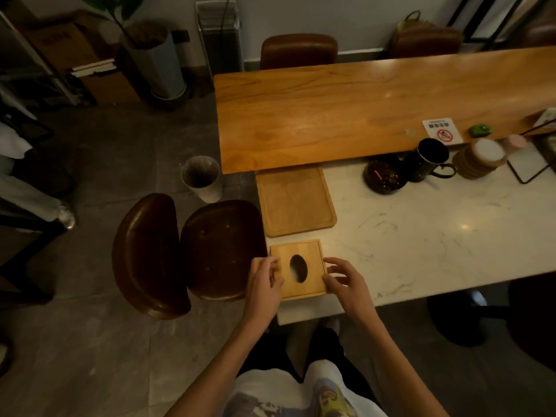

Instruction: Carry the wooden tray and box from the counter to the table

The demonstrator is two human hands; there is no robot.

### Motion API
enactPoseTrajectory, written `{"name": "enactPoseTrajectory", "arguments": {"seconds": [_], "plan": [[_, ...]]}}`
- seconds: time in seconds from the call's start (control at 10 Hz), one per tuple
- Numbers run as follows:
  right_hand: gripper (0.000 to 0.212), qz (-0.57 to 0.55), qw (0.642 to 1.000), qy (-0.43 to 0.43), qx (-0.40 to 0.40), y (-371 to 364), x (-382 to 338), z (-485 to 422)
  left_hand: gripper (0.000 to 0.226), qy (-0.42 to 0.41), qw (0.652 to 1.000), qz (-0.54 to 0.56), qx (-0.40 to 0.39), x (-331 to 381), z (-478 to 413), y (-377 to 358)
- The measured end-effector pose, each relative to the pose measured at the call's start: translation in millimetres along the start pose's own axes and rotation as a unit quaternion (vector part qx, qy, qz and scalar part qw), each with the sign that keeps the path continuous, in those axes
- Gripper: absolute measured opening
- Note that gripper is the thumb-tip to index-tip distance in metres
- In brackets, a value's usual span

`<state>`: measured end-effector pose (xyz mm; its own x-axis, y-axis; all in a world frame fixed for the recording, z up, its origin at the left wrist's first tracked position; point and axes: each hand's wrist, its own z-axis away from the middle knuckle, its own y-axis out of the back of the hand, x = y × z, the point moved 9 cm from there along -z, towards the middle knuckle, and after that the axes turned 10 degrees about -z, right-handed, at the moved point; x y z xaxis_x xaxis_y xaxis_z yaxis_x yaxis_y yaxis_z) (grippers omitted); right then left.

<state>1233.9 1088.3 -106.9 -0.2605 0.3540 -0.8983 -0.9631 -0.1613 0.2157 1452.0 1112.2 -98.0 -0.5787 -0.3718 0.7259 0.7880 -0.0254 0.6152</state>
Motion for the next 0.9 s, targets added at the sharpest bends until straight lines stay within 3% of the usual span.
{"name": "enactPoseTrajectory", "arguments": {"seconds": [0.1,0.2,0.3,0.4,0.5,0.6,0.7,0.8,0.9], "plan": [[0.031,0.002,1.000,0.021,0.000,-2.2,-4.9,1.7,0.047,-0.003,1.000,0.006,0.003,-4.3,1.2,-0.4],[0.036,0.149,0.979,0.129,0.044,-6.3,-22.7,17.8,0.053,-0.030,0.996,-0.074,0.040,2.7,10.4,2.1],[0.053,0.382,0.885,0.261,0.058,-26.7,-27.8,45.1,0.051,-0.140,0.948,-0.261,0.113,26.2,34.7,-3.8],[0.065,0.445,0.871,0.205,-0.013,-33.5,2.6,43.2,0.044,-0.185,0.906,-0.365,0.113,28.4,49.2,-21.3],[0.067,0.436,0.877,0.180,-0.096,-33.3,6.4,34.9,0.040,-0.154,0.889,-0.418,0.108,32.0,52.6,-23.2],[0.060,0.308,0.927,0.132,-0.170,-7.9,-15.6,27.9,0.035,-0.121,0.902,-0.413,0.038,51.2,53.0,-17.2],[0.049,-0.012,0.984,-0.064,-0.164,50.7,-52.5,20.8,0.025,-0.026,0.971,-0.236,-0.040,75.5,46.8,23.0],[0.033,-0.110,0.983,-0.063,-0.136,102.0,-139.5,19.3,0.032,0.076,0.997,-0.015,-0.019,126.5,41.6,94.0],[0.035,-0.022,0.992,0.119,-0.028,143.0,-271.9,37.8,0.029,-0.020,0.995,-0.004,0.095,232.4,49.1,183.1]]}}
